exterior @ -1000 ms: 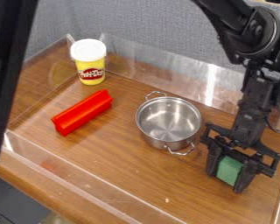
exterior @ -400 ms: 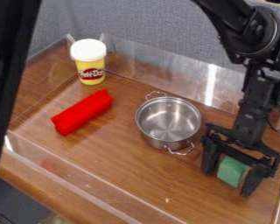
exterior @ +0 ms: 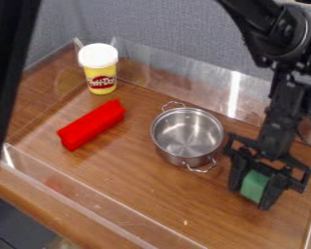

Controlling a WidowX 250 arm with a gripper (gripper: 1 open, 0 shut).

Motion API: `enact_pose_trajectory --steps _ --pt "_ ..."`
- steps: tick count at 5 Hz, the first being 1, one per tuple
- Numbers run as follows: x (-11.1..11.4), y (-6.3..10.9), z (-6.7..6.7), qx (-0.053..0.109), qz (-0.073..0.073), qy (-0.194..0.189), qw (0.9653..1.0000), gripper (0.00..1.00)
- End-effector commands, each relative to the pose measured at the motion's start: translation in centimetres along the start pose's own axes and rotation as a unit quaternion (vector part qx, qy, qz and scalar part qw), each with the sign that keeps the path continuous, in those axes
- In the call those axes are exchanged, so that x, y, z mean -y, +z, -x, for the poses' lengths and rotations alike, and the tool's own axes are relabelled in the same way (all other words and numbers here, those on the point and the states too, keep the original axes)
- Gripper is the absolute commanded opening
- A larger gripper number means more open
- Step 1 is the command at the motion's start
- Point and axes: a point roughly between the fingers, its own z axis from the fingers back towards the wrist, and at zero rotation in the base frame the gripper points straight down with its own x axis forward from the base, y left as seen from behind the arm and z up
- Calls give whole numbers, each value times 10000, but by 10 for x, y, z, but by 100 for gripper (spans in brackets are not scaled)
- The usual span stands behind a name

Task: Put green object to the left side of the table

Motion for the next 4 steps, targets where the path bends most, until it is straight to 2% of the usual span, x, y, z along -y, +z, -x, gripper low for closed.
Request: enact_pose_trajectory --steps 1,2,3,4 --pt "-8 66 27 884 -54 129 9960 0" --pt "-23 106 61 1281 -97 385 9910 0" --pt "-64 125 89 1453 29 993 9844 0" --pt "-101 129 120 1488 141 1354 9794 0"
